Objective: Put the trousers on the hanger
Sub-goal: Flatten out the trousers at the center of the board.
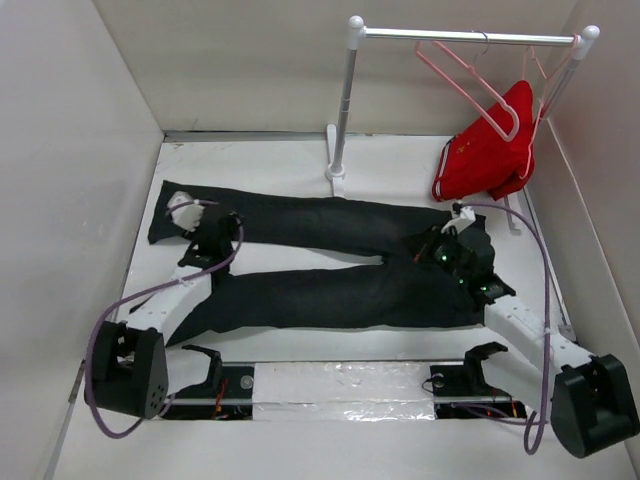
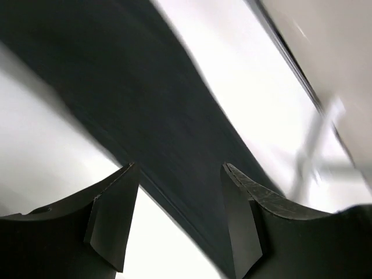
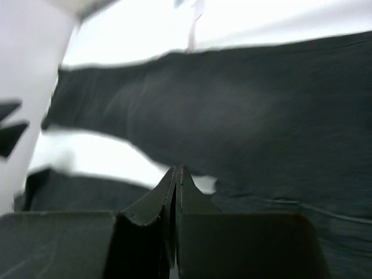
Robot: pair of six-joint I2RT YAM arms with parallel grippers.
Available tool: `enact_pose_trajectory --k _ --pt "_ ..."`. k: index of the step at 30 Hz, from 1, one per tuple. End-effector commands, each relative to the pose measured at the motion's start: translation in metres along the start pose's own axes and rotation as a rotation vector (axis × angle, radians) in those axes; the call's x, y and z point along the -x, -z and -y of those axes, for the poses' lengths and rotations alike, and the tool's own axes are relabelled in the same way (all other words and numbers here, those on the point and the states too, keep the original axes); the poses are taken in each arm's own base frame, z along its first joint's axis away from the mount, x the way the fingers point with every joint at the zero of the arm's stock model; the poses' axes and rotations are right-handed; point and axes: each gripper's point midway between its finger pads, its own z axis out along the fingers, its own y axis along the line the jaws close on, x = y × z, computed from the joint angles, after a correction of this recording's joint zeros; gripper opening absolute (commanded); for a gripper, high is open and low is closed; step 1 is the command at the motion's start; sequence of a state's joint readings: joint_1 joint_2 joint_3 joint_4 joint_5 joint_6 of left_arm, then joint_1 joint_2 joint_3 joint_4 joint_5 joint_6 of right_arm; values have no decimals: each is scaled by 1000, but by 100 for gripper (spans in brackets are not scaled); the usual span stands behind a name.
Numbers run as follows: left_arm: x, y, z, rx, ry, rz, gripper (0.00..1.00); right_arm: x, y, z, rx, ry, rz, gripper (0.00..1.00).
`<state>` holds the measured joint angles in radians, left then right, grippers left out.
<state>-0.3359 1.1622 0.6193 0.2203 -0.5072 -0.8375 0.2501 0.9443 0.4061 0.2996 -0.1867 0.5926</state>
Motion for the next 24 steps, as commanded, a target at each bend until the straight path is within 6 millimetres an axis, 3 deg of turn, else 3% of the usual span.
enact_pose_trajectory --k 1,6,8,9,10,12,13,15,19,24 --pt "29 -23 -56 186 189 107 55 -17 -5 -28 93 105 -38 0" --pt "38 -65 -109 345 271 36 54 -37 -20 -54 172 210 -135 0" --pt "43 -75 -118 398 258 38 54 -40 -21 -59 187 229 -143 0" --pt "56 -82 -113 401 253 51 53 -41 -20 -62 194 238 -142 0" --pt "49 -88 -131 465 233 17 54 -40 -19 -61 195 241 -138 0" --pt "61 -101 -128 478 225 3 54 -36 -17 -62 196 246 -117 1" --pt "53 -105 -144 533 215 -28 54 -38 -16 -64 203 250 -119 1" --pt "58 -115 -148 549 228 -30 54 -38 -15 -65 206 256 -120 2" --pt "49 -128 -165 592 218 -88 53 -37 -14 -65 206 260 -121 3" --pt "54 -143 -162 596 214 -112 53 -31 -14 -66 195 265 -105 4"
